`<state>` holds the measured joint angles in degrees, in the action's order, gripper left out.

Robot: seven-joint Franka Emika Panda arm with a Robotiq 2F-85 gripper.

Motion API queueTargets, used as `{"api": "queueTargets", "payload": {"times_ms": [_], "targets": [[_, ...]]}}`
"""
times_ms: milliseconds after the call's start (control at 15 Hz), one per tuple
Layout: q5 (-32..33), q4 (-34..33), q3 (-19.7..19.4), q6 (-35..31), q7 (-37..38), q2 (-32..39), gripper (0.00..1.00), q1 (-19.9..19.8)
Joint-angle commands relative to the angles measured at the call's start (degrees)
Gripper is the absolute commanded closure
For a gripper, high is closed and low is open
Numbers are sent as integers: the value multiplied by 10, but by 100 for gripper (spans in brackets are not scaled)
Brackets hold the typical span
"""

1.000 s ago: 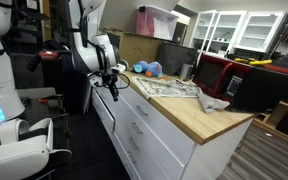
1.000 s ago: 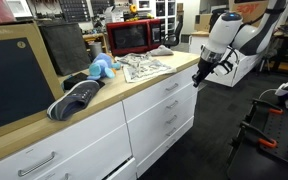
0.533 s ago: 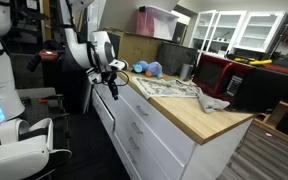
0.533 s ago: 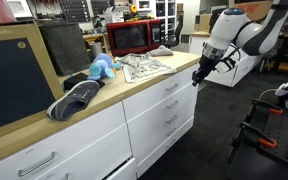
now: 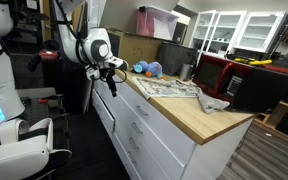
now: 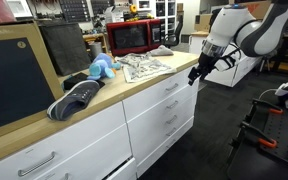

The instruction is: Push closed the top right drawer of the chest of drawers

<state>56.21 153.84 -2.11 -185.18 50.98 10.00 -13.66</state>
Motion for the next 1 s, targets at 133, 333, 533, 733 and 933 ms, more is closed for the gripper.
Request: {"api": "queueTargets", "payload": {"times_ms": [133, 333, 533, 733, 933], "targets": [[-143, 18, 134, 79, -76, -57, 0, -73], [-282, 3, 210, 133, -163, -74, 0, -104], [-444, -27, 264, 191, -283, -97, 0, -120], [-595, -72, 274, 289, -412, -150, 0, -109], [-618, -124, 126, 418, -464, -213, 0, 16]]}}
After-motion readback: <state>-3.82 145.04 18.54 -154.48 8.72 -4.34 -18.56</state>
